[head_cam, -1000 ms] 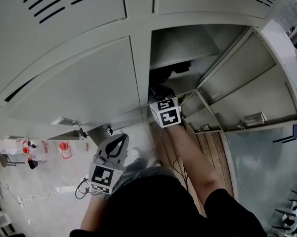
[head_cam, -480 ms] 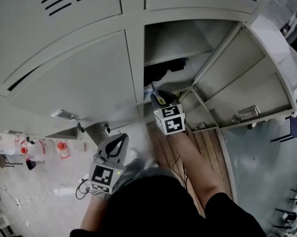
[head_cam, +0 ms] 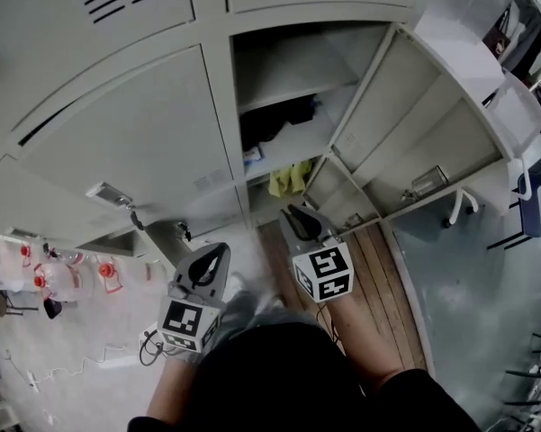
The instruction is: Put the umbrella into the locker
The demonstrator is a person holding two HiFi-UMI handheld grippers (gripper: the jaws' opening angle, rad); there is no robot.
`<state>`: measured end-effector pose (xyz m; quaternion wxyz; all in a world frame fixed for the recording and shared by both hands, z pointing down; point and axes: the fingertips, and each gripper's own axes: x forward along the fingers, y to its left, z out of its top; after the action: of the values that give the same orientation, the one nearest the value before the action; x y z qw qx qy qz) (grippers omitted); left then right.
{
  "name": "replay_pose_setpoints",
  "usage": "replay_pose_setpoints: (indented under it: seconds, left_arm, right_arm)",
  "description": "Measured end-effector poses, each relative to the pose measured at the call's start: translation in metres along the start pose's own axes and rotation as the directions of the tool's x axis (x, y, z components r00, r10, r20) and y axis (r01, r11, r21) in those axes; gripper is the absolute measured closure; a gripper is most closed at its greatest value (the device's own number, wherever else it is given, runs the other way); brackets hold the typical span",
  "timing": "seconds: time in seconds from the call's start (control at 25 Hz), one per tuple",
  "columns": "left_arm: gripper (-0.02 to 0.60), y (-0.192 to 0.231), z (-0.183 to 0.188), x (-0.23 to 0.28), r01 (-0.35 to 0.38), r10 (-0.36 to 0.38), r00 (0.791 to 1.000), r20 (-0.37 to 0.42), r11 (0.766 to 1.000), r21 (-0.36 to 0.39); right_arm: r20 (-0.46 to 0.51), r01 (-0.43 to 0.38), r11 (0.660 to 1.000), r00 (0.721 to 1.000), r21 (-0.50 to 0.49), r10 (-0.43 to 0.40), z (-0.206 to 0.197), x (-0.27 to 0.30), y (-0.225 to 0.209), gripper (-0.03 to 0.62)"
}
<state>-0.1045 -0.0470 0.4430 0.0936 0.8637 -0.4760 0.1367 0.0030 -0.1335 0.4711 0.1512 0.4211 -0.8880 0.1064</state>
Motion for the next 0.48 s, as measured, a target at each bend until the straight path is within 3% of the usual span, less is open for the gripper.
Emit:
replay_pose_setpoints:
  seconds: [0.48]
  left_arm:
    - [0.571,-0.047,0.012,-0.025,0.024,-0.024,0.999,0.048,1.000,0.009]
  right_arm:
    - [0.110,-0.001,1.000,0.994,0.021,-0.002,0.012,-0.112,0.005,0.568]
